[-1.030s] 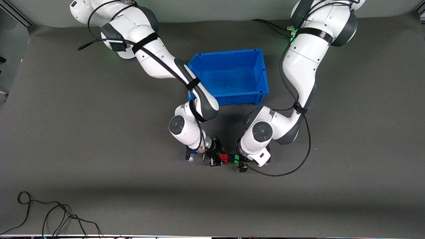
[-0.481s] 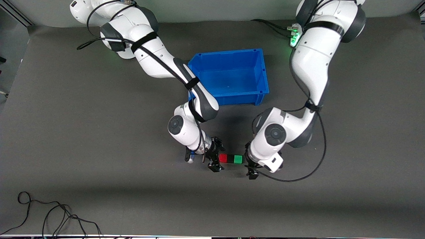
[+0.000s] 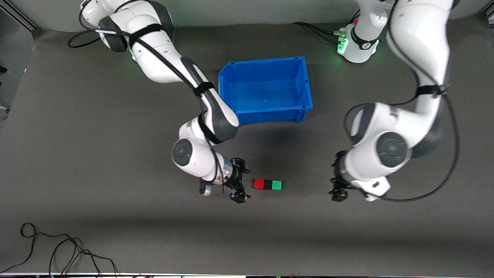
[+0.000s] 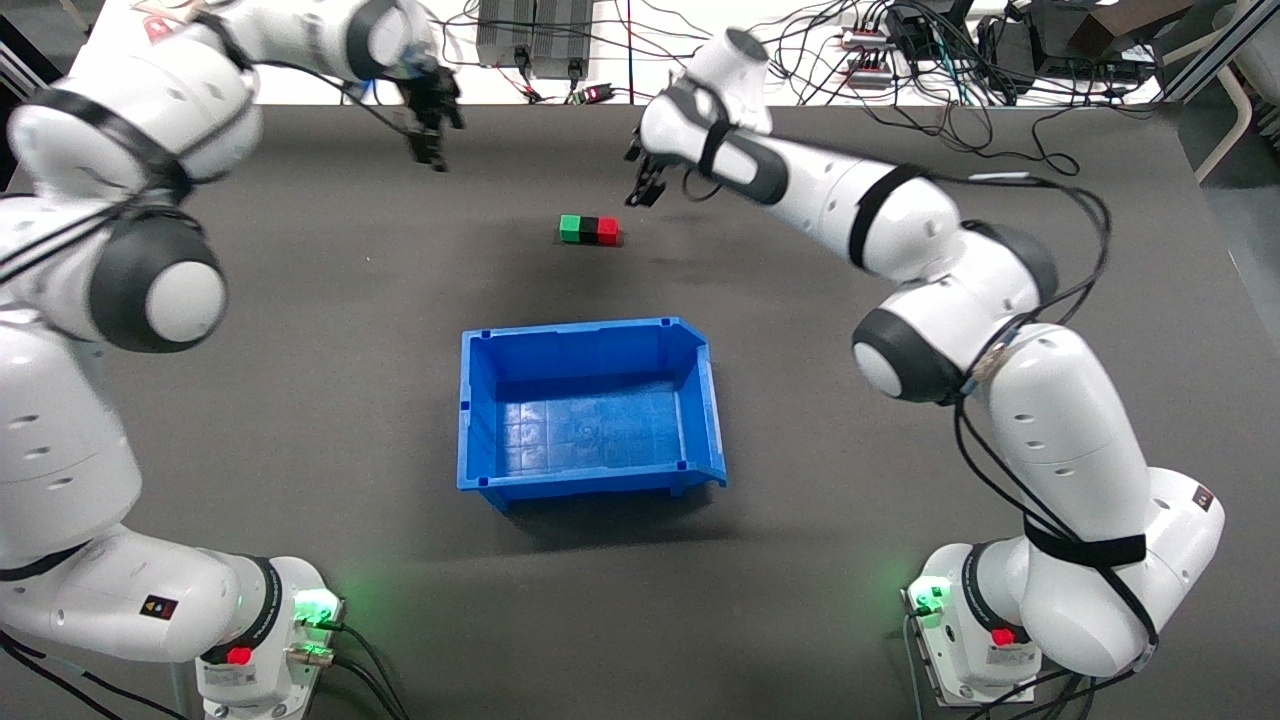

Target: Attach green and red cubes to black cube

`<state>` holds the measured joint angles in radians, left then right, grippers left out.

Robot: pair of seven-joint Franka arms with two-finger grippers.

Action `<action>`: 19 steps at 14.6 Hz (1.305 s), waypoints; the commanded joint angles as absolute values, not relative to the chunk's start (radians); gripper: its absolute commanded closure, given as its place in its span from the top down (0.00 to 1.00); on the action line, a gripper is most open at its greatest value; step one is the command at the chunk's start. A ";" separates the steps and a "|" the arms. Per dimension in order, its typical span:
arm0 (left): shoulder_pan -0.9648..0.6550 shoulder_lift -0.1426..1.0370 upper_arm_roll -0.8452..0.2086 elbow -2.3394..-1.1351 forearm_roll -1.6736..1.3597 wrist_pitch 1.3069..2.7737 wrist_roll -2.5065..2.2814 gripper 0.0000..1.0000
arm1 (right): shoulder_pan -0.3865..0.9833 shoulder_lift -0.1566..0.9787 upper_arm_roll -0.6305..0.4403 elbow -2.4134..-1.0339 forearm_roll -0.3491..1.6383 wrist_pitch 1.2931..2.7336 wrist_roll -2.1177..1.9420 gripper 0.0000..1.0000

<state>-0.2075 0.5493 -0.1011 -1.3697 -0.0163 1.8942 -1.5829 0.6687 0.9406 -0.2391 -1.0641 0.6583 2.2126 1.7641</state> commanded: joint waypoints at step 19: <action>0.121 0.025 -0.104 -1.660 0.017 1.595 -0.262 1.00 | 0.226 0.378 -0.259 -1.101 0.246 1.290 0.639 1.00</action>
<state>0.1182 0.0812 -0.1107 -1.6163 -0.0068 1.6057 -0.2912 0.2143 0.4303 -0.2511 -1.0619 0.3265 1.3158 0.7789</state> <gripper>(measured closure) 0.000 0.000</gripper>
